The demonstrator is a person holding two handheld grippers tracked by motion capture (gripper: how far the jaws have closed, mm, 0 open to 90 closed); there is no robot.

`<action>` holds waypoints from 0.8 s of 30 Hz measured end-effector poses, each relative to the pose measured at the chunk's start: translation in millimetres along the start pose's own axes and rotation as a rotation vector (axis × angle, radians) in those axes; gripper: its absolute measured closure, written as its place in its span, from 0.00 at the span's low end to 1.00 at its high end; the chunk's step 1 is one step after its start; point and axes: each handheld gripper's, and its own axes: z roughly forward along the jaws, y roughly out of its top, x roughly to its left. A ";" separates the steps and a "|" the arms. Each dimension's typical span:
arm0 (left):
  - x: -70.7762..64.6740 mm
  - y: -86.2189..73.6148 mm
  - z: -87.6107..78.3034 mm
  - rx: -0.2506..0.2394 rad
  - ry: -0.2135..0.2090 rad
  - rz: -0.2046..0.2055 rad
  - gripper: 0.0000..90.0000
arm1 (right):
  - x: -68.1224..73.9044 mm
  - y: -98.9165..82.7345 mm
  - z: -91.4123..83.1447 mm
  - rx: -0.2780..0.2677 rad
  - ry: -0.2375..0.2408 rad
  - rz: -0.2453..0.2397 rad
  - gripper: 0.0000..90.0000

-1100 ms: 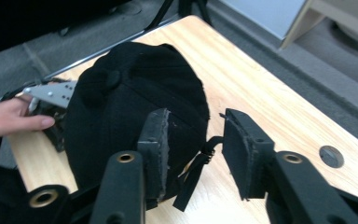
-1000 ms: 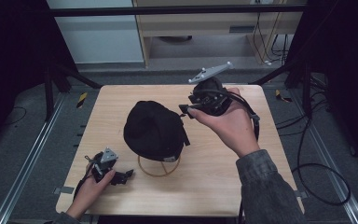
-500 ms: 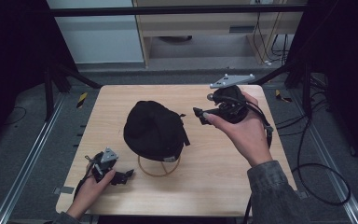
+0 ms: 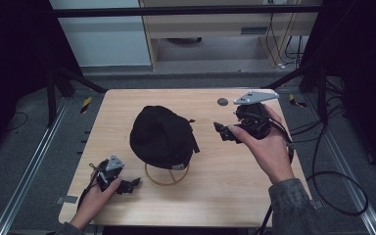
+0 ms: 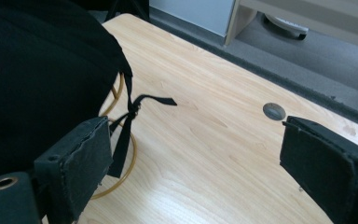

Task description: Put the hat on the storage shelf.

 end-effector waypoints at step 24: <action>0.2 0.1 -0.4 0.006 -0.001 0.003 0.00 | -4.0 -77.0 22.9 0.079 0.010 0.064 0.15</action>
